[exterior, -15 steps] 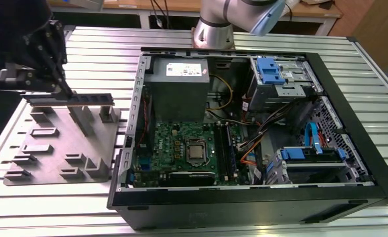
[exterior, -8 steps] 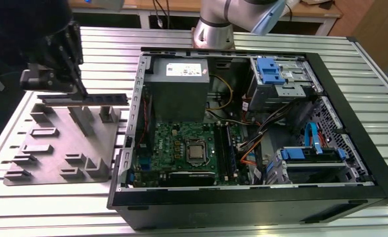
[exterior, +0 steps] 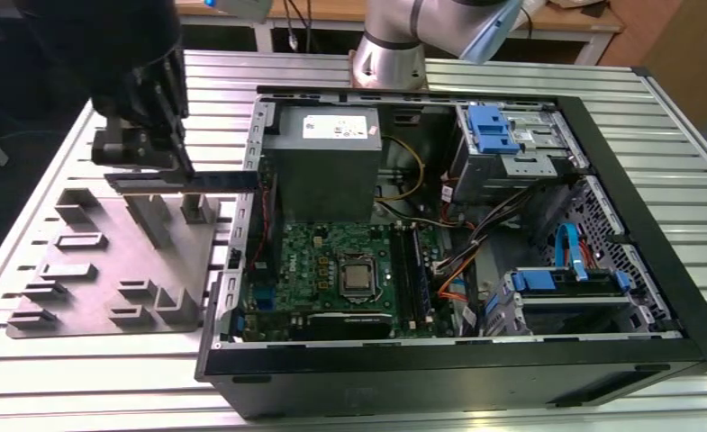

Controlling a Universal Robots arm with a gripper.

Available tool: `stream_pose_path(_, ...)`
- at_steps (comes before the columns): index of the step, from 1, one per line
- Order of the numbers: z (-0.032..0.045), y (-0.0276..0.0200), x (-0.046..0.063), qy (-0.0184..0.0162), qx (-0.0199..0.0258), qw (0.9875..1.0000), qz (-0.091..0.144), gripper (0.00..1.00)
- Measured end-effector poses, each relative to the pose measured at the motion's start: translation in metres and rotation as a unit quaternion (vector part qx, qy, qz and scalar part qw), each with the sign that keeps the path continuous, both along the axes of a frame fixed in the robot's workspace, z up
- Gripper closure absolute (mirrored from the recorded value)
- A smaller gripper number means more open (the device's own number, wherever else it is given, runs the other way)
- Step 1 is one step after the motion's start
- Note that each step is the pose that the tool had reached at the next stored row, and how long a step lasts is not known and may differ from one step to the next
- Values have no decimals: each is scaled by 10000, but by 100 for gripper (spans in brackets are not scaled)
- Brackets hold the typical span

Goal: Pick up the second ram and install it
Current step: 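Pick up the second ram and move it above second insertion slot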

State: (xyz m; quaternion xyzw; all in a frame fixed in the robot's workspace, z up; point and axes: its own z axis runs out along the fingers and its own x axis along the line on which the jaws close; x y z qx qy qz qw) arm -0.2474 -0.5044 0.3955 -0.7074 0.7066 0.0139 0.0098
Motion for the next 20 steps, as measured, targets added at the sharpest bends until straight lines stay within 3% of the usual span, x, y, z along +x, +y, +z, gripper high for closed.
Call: stream_pose_path(20,-7,0,770,1,0,10000,0,92)
